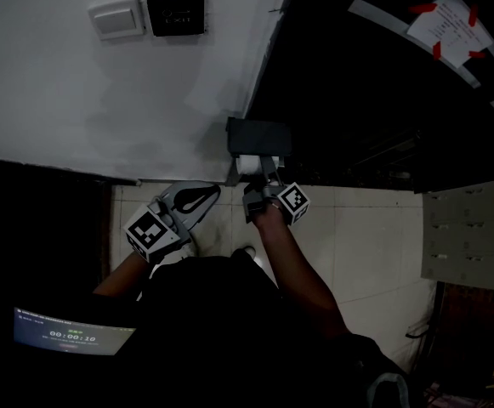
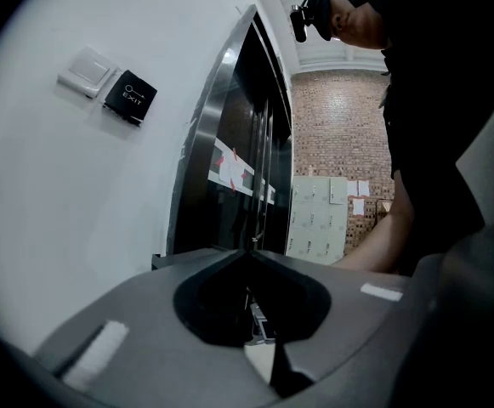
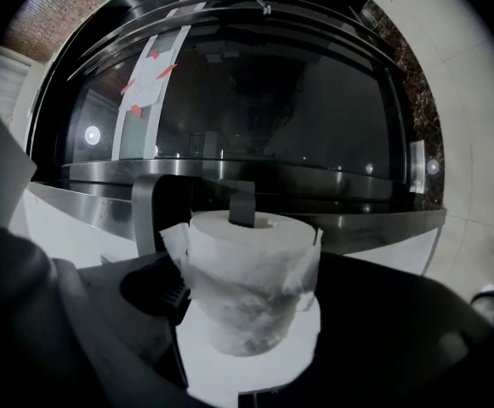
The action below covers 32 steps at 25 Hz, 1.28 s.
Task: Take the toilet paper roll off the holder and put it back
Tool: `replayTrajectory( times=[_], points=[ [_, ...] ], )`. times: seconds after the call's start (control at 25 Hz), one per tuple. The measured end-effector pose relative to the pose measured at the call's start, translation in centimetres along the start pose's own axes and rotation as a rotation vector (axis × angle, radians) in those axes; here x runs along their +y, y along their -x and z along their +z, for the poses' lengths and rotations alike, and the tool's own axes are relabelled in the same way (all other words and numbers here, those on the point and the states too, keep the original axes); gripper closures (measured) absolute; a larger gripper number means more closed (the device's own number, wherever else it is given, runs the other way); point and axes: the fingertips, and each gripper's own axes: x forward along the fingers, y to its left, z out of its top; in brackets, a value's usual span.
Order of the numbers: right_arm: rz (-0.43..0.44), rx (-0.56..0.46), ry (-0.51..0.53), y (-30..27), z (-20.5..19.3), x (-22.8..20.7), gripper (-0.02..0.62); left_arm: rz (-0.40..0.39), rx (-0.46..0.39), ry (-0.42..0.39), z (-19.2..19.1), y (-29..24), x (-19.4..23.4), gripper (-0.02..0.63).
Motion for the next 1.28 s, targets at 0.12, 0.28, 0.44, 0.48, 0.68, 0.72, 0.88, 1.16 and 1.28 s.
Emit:
replayTrajectory(
  times=[0.12,0.28,0.44,0.48,0.68,0.72,0.88,1.16,1.28],
  points=[
    [0.000,0.021,0.015,1.2,-0.2,0.0,0.138,-0.002,0.002,0.002,0.1,-0.1,-0.1,0.604],
    [-0.013,0.063,0.070,3.1,-0.7,0.7,0.138,-0.007,-0.010,-0.014,-0.1,-0.3,0.0,0.604],
    [0.000,0.097,0.215,4.1,-0.4,1.8,0.138,-0.014,-0.005,-0.011,0.1,-0.6,-0.1,0.604],
    [-0.011,0.102,0.269,4.4,-0.2,1.9,0.138,-0.016,-0.003,-0.006,0.2,-0.7,-0.2,0.604],
    [-0.044,0.140,0.637,5.2,0.7,3.8,0.138,-0.027,-0.008,-0.014,0.3,-1.0,-0.4,0.604],
    [-0.041,0.147,0.729,5.3,0.8,4.5,0.138,-0.027,-0.004,-0.010,0.4,-1.0,-0.4,0.604],
    [0.027,0.200,1.134,5.4,0.1,7.8,0.138,-0.026,0.007,-0.005,0.3,-1.1,-0.5,0.604],
    [0.205,0.251,1.412,5.8,-2.5,12.3,0.138,-0.020,-0.010,-0.021,-0.1,-1.1,-0.2,0.604],
    [0.274,0.252,1.393,6.2,-3.2,13.9,0.191,-0.018,-0.010,-0.026,-0.1,-1.0,-0.1,0.604]
  ],
)
